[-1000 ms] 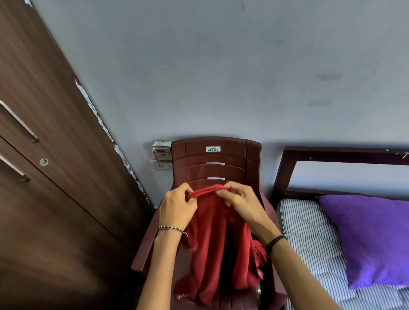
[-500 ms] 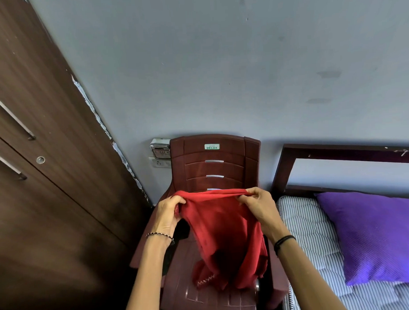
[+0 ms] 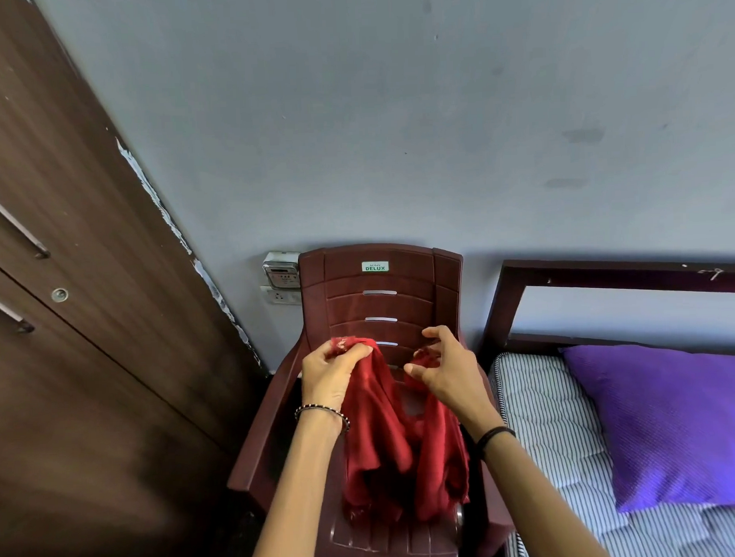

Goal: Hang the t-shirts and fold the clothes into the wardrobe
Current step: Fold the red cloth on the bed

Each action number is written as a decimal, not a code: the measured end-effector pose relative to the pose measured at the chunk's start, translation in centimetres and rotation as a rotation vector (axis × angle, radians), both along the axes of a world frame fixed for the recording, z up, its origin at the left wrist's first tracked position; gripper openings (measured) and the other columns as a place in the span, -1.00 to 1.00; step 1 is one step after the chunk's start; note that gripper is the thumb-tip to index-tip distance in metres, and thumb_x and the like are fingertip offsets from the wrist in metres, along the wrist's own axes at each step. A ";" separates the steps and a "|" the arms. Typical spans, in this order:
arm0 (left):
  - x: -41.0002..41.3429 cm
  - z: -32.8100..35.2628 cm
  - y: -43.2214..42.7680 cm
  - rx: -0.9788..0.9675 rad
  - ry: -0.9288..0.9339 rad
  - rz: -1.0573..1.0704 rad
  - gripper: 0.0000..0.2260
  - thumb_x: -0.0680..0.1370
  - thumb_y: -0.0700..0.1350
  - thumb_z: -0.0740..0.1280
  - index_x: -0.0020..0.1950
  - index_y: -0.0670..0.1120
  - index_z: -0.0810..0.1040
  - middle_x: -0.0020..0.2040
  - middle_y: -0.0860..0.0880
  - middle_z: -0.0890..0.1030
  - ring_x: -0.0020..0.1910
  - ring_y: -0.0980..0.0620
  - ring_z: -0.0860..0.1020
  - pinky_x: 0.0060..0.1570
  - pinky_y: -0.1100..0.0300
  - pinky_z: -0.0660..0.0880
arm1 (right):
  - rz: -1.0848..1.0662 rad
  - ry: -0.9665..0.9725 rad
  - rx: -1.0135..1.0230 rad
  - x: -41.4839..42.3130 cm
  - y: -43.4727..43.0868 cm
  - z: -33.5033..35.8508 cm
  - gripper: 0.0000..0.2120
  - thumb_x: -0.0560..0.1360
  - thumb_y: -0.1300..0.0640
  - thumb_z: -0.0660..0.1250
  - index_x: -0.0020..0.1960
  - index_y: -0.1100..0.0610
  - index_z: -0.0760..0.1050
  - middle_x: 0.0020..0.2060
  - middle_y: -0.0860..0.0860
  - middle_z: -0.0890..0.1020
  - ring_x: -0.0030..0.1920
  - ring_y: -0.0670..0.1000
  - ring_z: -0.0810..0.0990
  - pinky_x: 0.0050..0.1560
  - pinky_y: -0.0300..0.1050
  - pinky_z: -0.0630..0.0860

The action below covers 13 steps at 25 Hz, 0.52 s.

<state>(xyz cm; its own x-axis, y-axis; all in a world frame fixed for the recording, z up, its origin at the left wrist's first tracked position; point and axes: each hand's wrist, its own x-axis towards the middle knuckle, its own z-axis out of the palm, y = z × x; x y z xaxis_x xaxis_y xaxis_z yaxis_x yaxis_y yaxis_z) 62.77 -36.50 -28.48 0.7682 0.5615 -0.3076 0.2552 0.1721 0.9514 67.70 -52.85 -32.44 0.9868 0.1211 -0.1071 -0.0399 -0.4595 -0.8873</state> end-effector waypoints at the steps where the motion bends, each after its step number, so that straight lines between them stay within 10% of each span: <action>1: 0.1 0.3 -0.3 0.000 -0.020 0.004 -0.87 0.35 -0.28 0.56 -0.21 -0.07 0.70 -0.30 0.00 0.70 -0.29 0.11 0.62 -0.14 0.28 0.57 | -0.022 0.009 0.028 0.0 0.0 0.2 -0.47 0.39 0.19 0.62 0.28 0.08 0.48 -0.03 0.00 0.63 -0.02 -0.02 0.62 0.00 -0.24 0.51; 5: 0.1 -0.1 -0.4 -0.022 0.046 0.045 -0.89 0.33 -0.19 0.59 -0.22 -0.09 0.70 -0.27 -0.05 0.70 -0.32 0.05 0.61 -0.27 0.28 0.55 | -0.100 0.040 0.143 0.2 0.0 0.8 -0.68 0.36 0.15 0.65 0.03 0.13 0.61 -0.18 -0.10 0.68 -0.22 -0.21 0.64 -0.22 -0.47 0.47; 13: 0.0 0.2 -1.5 0.059 0.060 -0.029 -0.72 0.54 0.02 0.41 -0.25 -0.14 0.52 -0.32 -0.07 0.49 -0.31 0.01 0.45 -0.35 0.20 0.35 | -0.126 0.098 0.426 -0.7 0.3 1.1 -0.87 0.44 0.12 0.59 -0.09 0.10 0.67 -0.23 0.04 0.76 -0.09 0.09 0.76 0.16 0.18 0.64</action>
<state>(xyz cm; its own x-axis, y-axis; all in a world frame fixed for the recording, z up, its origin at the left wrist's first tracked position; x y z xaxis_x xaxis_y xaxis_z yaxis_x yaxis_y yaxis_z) 62.73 -37.98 -28.27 0.7655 0.5577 -0.3209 0.3164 0.1079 0.9425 66.95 -52.53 -31.31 0.9845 0.0541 -0.1670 -0.1650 -0.0400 -0.9855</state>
